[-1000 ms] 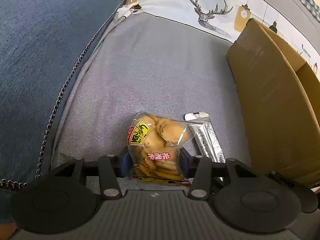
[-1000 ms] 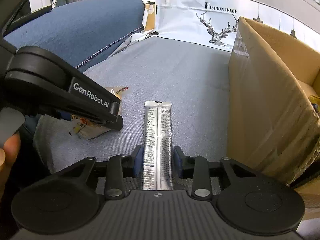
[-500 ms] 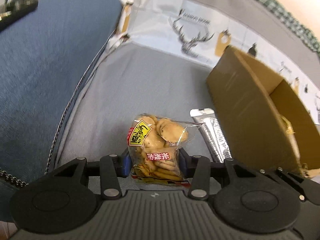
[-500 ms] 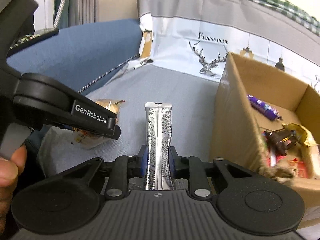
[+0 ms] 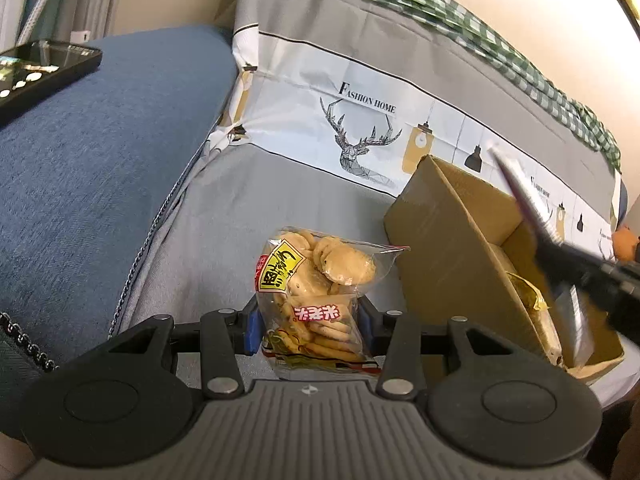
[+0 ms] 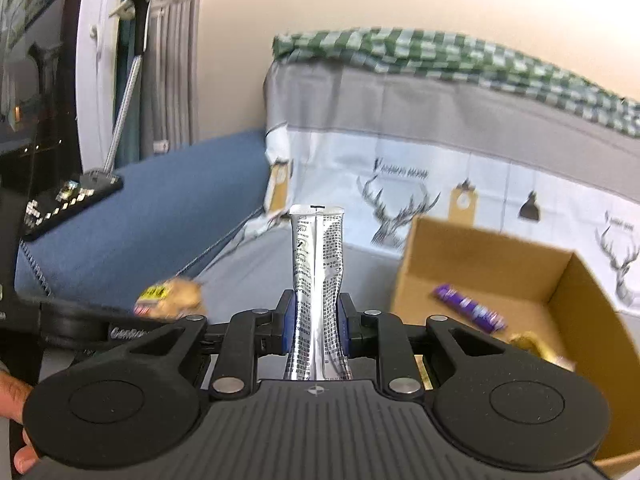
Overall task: Organize snacks
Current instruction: 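Lift and carry the cookie bag and silver packet over the box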
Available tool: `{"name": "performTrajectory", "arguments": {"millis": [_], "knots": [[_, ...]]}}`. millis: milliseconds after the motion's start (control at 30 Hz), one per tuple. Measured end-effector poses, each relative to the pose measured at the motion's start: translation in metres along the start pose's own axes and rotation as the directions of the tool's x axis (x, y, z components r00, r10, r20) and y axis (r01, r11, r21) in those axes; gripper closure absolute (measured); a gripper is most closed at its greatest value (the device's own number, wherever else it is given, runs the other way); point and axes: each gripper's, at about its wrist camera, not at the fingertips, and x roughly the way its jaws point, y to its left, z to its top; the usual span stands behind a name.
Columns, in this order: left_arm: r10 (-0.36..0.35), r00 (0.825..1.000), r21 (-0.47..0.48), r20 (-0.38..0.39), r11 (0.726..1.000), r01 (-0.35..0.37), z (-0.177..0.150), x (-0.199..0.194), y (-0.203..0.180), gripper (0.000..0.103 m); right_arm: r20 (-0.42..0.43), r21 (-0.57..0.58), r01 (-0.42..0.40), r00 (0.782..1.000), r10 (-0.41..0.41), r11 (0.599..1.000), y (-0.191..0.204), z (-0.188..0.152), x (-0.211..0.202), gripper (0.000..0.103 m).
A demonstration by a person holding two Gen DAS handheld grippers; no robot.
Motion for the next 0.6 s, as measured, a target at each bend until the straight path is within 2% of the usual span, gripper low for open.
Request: {"name": "performTrajectory", "arguments": {"millis": [133, 267, 333, 400, 600], "knots": [[0.012, 1.0, 0.041, 0.009, 0.999, -0.012, -0.002, -0.001, -0.006, 0.053, 0.057, 0.026, 0.034, 0.998, -0.035, 0.999, -0.018, -0.011, -0.01, 0.08], [0.013, 1.0, 0.061, 0.015, 0.998, -0.014, -0.004, 0.001, -0.012, 0.053, 0.018, 0.118, 0.036, 0.999, -0.038, 0.992, -0.034, -0.034, -0.011, 0.081], [0.018, 1.0, 0.066, 0.019, 0.998, -0.019, -0.004, 0.001, -0.014, 0.053, 0.034, 0.126, 0.025, 0.999, -0.029, 0.992, -0.038, -0.033, -0.01, 0.081], [0.02, 1.0, 0.054, 0.016, 0.998, -0.021, -0.004, 0.002, -0.014, 0.053, 0.064, 0.125, 0.011, 0.998, -0.02, 0.992, -0.042, -0.032, -0.01, 0.081], [0.061, 0.998, -0.028, 0.009, 0.998, -0.061, 0.001, -0.008, -0.012, 0.053, 0.081, 0.149, 0.002, 0.997, -0.014, 0.989, -0.056, -0.032, -0.009, 0.081]]}}
